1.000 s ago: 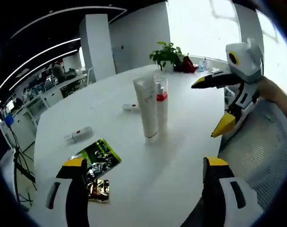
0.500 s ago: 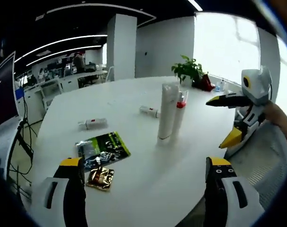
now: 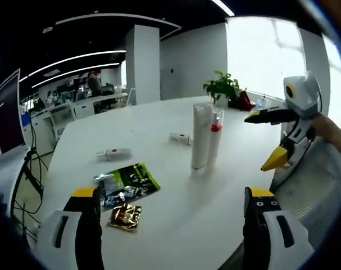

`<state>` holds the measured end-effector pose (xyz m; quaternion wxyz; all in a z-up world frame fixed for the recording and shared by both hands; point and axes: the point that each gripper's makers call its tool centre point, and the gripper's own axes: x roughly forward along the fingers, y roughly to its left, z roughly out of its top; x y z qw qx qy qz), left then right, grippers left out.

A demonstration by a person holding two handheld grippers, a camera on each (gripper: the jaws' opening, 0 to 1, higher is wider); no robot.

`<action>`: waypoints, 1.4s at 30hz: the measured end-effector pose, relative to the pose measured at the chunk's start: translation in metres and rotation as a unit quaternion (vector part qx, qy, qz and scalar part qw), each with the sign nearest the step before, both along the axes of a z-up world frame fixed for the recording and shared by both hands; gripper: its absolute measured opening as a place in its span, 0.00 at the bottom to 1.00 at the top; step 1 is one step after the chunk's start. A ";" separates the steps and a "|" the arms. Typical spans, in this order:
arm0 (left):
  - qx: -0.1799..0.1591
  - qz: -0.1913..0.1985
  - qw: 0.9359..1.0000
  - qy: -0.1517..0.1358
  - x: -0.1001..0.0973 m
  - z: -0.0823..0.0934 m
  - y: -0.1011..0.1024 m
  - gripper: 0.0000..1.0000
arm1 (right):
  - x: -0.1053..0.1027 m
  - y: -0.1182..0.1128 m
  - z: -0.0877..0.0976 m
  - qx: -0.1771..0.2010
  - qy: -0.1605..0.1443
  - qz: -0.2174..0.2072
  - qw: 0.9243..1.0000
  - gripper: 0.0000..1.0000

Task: Arrange the skincare products in the storage area until every visible bottle or jar stands upright without overlapping.

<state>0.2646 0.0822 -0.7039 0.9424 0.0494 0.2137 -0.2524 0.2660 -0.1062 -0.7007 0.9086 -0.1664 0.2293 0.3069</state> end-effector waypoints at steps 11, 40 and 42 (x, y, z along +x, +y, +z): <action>0.006 0.003 1.000 -0.010 -0.001 0.005 0.001 0.99 | -0.001 0.004 -0.001 -0.009 0.001 0.013 1.000 1.00; 0.063 -0.038 0.997 -0.001 -0.014 0.001 -0.019 0.99 | 0.000 -0.025 0.005 -0.041 0.021 0.007 0.999 0.85; 0.068 -0.039 0.997 -0.003 -0.016 0.002 -0.021 0.99 | 0.006 -0.031 0.006 -0.036 0.017 0.004 0.999 0.82</action>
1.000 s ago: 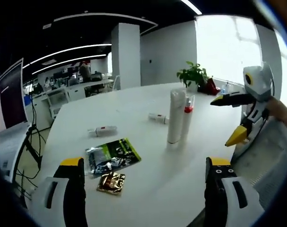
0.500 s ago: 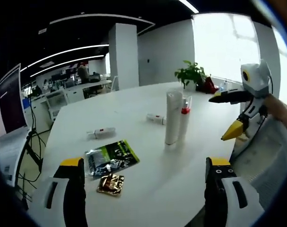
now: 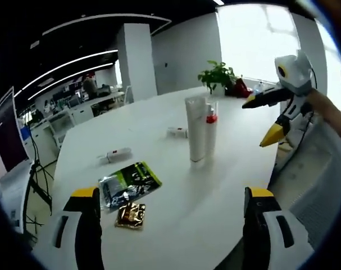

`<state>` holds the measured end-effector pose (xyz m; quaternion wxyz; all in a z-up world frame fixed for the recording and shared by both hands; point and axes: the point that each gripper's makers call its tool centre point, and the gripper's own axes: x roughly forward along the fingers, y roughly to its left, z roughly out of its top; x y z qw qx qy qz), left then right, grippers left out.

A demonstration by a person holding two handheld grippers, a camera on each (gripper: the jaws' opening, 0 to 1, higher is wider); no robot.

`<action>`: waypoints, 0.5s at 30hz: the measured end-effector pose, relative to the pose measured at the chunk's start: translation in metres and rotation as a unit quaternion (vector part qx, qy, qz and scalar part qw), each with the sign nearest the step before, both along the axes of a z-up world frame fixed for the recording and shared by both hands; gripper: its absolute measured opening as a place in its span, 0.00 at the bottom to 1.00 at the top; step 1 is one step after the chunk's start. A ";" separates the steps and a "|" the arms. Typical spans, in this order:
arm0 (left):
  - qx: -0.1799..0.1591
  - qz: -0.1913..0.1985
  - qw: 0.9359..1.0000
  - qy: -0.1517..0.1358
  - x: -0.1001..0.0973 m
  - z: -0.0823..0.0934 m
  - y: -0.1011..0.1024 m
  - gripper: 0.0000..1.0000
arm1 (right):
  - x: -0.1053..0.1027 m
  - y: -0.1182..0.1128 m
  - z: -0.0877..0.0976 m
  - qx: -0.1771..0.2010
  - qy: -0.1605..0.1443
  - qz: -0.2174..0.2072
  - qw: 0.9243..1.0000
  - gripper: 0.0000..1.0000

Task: Arrange the skincare products in the storage area until every visible bottle or jar stands upright without overlapping.

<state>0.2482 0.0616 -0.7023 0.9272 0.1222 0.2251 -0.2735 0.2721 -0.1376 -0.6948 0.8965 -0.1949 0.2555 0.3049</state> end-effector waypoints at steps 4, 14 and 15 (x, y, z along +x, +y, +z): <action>-0.004 -0.003 1.000 0.001 -0.001 0.001 -0.003 0.99 | 0.015 -0.019 -0.004 0.006 0.008 -0.007 1.000 0.78; 0.013 -0.009 1.000 0.002 0.003 -0.004 0.004 0.99 | 0.051 -0.050 -0.026 0.013 0.024 -0.033 0.999 0.64; 0.012 -0.008 1.000 0.000 0.004 -0.003 0.005 0.99 | 0.055 -0.051 -0.027 0.017 0.025 -0.029 0.999 0.61</action>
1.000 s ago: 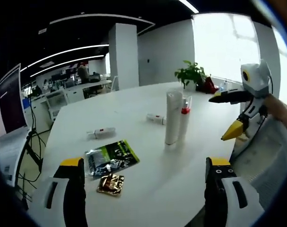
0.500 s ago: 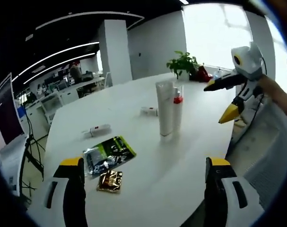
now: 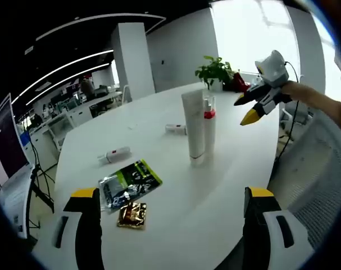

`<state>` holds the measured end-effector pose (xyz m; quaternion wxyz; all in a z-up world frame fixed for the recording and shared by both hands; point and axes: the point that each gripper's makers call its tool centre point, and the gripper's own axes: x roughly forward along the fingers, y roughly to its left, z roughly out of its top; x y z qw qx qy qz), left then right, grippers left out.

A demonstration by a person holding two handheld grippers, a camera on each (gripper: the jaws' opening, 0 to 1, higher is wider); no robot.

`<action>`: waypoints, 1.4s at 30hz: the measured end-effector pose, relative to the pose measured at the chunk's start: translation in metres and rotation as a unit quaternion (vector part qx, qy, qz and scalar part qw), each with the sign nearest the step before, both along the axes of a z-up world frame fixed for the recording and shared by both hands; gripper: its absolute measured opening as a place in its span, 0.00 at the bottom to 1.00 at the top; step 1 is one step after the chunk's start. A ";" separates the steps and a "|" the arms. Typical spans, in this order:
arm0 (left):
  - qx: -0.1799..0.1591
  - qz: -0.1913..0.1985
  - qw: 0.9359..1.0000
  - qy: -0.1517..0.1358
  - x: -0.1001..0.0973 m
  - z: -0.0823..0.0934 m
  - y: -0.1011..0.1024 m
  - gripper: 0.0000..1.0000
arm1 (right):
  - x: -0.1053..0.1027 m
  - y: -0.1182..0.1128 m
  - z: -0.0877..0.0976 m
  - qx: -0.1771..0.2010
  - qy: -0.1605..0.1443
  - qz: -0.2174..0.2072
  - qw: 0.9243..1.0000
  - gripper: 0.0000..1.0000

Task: Arrange the skincare products in the storage area until every visible bottle or jar stands upright without overlapping.

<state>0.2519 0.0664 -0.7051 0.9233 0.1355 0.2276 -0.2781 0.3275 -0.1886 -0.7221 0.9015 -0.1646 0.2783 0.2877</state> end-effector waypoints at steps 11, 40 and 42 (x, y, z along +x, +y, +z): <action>-0.007 0.006 1.000 0.003 0.003 0.000 0.006 0.99 | 0.059 0.000 -0.024 0.014 0.011 0.000 1.000 0.45; -0.010 0.023 1.000 0.011 0.004 -0.005 0.013 0.99 | 0.158 0.043 -0.082 0.009 0.044 0.005 0.999 0.38; -0.007 0.024 1.000 0.010 0.004 -0.005 0.014 0.99 | 0.158 0.046 -0.084 0.013 0.045 -0.001 0.999 0.38</action>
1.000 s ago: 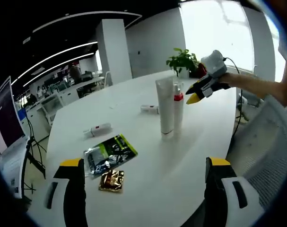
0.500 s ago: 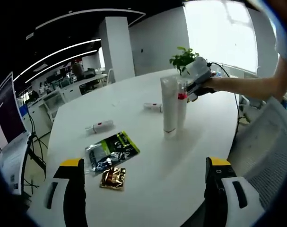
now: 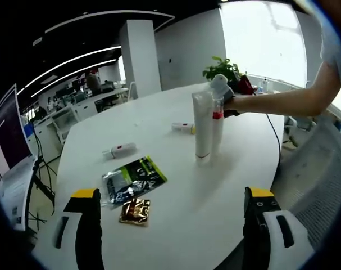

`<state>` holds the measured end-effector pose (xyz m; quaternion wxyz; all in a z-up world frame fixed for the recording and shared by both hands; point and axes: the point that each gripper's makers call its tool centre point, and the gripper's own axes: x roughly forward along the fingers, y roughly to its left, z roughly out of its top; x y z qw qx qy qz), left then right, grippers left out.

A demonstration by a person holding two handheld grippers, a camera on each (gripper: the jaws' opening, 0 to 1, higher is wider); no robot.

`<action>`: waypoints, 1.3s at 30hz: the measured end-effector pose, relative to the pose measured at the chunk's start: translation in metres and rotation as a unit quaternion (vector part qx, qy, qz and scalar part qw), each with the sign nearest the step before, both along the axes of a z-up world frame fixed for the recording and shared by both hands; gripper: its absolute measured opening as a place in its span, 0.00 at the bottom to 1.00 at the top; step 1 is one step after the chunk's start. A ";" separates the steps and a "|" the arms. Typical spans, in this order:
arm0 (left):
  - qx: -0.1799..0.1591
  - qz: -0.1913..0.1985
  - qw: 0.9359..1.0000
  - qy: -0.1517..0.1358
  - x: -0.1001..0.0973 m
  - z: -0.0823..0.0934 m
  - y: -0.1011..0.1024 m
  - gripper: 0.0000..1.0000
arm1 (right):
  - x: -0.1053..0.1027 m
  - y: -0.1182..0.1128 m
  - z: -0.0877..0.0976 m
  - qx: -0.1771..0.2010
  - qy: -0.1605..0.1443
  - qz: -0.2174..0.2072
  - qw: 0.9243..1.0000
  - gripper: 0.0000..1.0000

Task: Arrange the skincare products in the storage area until every visible bottle or jar stands upright without overlapping.

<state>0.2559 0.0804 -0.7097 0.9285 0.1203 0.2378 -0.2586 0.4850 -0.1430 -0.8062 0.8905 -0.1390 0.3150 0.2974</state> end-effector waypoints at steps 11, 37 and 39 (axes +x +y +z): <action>0.006 0.000 1.000 0.000 0.001 -0.002 0.001 0.99 | 0.017 0.004 -0.014 0.043 0.009 -0.049 0.998 0.36; 0.008 -0.011 1.000 -0.003 0.000 0.000 -0.003 0.99 | 0.011 0.002 -0.016 0.016 -0.006 -0.031 0.999 0.21; 0.009 -0.012 1.000 -0.004 0.000 0.000 -0.003 0.99 | 0.007 -0.001 -0.011 0.023 -0.007 -0.032 0.999 0.20</action>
